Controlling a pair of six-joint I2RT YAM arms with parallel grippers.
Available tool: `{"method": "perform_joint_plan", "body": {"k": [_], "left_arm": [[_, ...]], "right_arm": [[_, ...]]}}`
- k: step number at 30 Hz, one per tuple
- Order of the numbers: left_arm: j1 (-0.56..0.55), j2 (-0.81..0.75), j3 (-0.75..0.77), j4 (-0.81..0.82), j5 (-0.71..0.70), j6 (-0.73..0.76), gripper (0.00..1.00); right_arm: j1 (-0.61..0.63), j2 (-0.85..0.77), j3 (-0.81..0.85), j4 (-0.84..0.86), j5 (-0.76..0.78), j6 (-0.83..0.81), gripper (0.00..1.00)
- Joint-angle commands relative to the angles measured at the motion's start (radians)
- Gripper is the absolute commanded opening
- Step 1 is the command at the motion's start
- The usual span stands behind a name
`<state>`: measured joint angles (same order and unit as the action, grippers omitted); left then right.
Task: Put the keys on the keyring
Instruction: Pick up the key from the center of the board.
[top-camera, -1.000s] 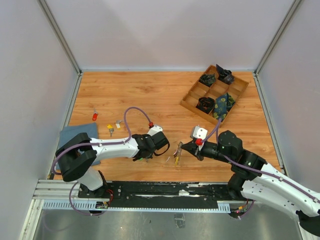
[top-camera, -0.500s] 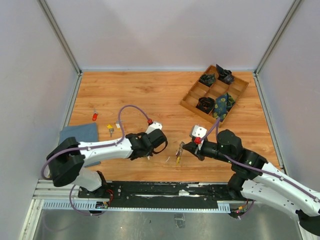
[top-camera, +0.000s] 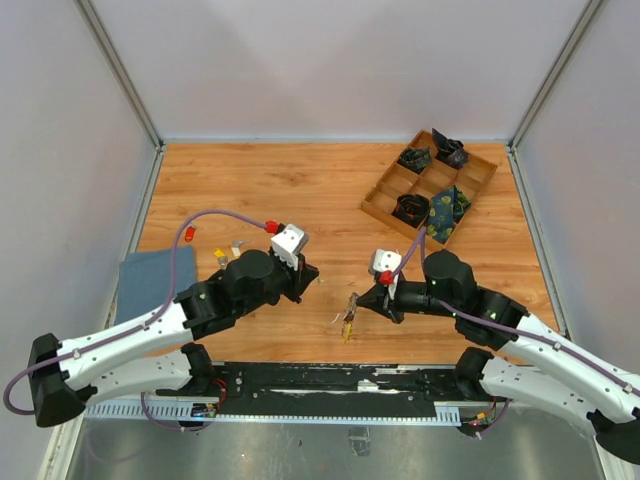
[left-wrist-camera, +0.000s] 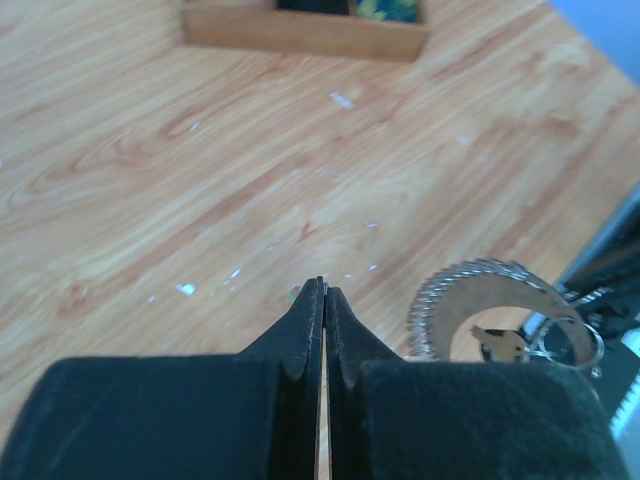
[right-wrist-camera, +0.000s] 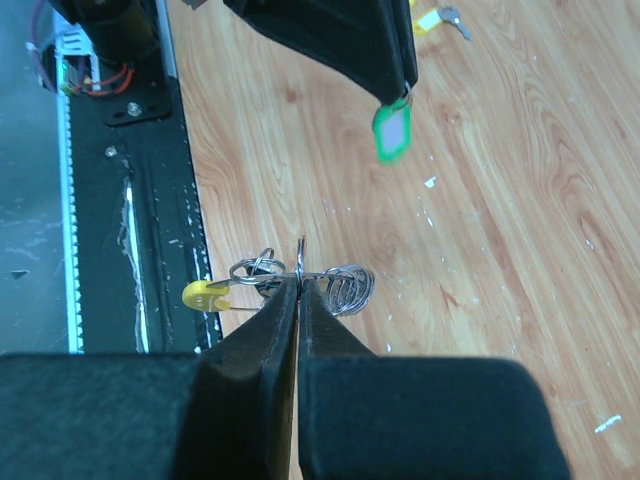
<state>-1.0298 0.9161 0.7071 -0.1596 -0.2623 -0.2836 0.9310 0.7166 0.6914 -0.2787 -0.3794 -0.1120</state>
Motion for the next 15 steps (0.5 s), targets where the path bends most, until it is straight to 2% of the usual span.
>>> {"method": "perform_joint_plan", "body": {"k": [1, 6, 10, 15], "left_arm": [[0.002, -0.090, -0.041, 0.145, 0.201, 0.122, 0.00], [0.002, -0.156, -0.047, 0.216, 0.403, 0.206, 0.01], [0.002, -0.188, -0.039, 0.235, 0.497, 0.249, 0.01], [0.003, -0.211, -0.030, 0.235, 0.599, 0.274, 0.00]], "right_arm": [[0.002, 0.001, 0.067, 0.081, -0.097, 0.051, 0.01], [-0.035, 0.044, 0.116, 0.124, -0.256, 0.111, 0.00], [-0.080, 0.079, 0.130, 0.178, -0.422, 0.170, 0.00], [-0.095, 0.101, 0.126, 0.266, -0.532, 0.236, 0.00]]}}
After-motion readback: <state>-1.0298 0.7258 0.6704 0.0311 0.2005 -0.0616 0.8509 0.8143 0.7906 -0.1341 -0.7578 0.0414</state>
